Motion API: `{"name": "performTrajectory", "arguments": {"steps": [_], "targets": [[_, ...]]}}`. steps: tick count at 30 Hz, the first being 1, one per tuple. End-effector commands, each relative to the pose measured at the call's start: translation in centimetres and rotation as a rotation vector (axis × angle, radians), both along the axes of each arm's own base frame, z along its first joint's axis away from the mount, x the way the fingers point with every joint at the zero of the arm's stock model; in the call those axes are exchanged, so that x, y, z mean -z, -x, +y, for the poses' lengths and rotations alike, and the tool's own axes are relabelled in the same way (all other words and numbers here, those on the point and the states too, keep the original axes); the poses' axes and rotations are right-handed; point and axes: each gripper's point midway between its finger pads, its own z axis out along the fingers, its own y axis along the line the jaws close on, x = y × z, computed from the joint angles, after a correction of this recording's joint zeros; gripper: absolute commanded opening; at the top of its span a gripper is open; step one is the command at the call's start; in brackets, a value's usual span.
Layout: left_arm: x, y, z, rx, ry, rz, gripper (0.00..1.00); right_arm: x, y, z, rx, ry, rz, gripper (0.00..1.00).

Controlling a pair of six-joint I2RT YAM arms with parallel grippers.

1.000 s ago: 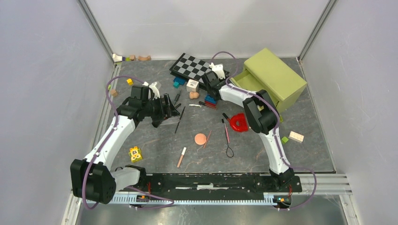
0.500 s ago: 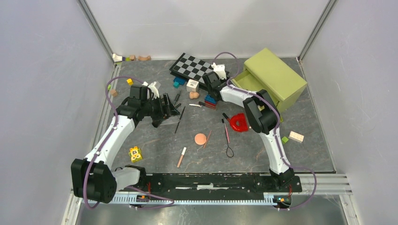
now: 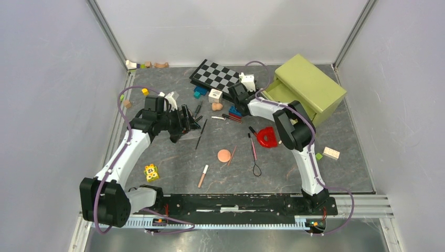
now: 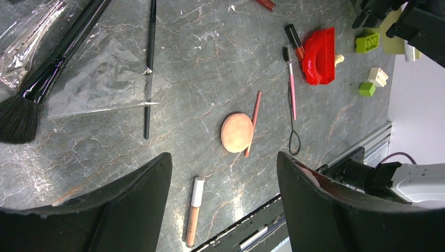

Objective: Organize the makeup
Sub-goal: Pick up the makeup from the center of the board.

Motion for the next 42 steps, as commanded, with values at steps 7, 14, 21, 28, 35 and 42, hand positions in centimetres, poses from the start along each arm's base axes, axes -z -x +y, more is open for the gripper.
{"name": "performTrajectory", "arguments": {"steps": [7,14,21,28,35,42], "targets": [[-0.6,-0.5,-0.3,0.010,0.035,-0.025,0.79,2.3,1.2,-4.5,0.063,-0.051,0.105,0.45],[-0.6,-0.6,-0.2,0.006,0.035,-0.026,0.79,3.2,0.9,-3.2,0.009,-0.121,0.127,0.31],[-0.6,-0.6,-0.1,0.004,0.044,-0.022,0.79,2.9,1.3,-3.0,-0.013,-0.133,0.128,0.24],[-0.7,-0.6,0.0,0.001,0.047,-0.028,0.79,1.1,3.8,-2.3,-0.082,-0.097,0.118,0.23],[-0.8,-0.6,0.0,-0.001,0.047,-0.031,0.79,2.4,8.2,-2.0,-0.155,-0.143,0.207,0.24],[-0.9,-0.6,0.1,-0.002,0.046,-0.035,0.79,3.2,11.2,-0.8,-0.262,-0.127,0.285,0.28]]}}
